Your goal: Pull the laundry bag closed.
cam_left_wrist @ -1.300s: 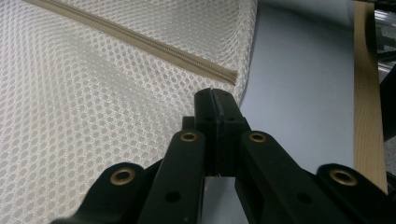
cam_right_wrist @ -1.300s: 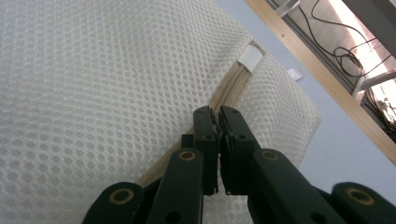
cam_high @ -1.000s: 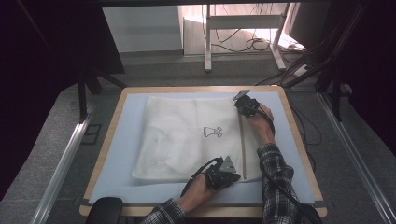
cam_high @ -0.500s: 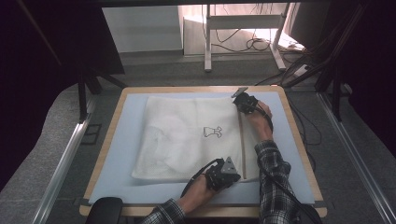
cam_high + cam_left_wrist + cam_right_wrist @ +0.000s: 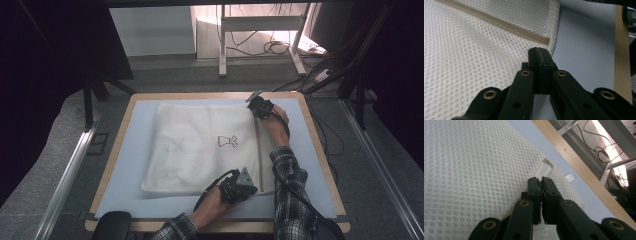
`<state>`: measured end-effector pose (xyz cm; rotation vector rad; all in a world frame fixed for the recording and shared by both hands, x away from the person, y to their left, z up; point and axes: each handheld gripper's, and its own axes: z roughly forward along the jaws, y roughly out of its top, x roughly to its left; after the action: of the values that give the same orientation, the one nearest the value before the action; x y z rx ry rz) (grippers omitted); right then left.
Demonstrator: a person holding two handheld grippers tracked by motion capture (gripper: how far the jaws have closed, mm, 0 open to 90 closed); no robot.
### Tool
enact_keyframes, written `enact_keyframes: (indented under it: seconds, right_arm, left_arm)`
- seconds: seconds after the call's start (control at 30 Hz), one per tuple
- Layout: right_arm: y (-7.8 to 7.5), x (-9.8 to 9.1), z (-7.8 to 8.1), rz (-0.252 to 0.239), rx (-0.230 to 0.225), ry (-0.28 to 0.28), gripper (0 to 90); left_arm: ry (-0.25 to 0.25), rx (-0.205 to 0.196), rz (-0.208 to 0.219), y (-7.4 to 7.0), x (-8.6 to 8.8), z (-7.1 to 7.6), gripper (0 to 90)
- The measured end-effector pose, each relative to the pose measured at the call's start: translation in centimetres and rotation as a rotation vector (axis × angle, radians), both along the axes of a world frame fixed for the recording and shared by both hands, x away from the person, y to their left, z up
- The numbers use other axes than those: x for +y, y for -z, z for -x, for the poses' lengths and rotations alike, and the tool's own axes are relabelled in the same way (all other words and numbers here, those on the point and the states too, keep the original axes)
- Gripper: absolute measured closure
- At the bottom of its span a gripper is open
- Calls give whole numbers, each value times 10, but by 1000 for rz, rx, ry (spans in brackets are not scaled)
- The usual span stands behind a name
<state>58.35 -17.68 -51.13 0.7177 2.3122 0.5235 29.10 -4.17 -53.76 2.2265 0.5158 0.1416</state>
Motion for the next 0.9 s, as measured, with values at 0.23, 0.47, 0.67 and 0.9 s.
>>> enact_keyframes:
  seconds: [0.23, 0.47, 0.67, 0.9]
  right_arm:
    - [1, 2, -4, -4, -2, 8, 854]
    - [1, 3, -7, -4, 3, 28, 844]
    - [1, 3, -8, -17, 16, 44, 838]
    - [0, 6, -7, -27, 29, 80, 826]
  left_arm:
    - [1, 2, 1, 0, 0, 0, 900]
    - [7, 6, -3, 0, 1, -1, 900]
    - [9, 6, 4, 0, 1, -2, 900]
    - [10, 3, 8, 1, 1, -1, 900]
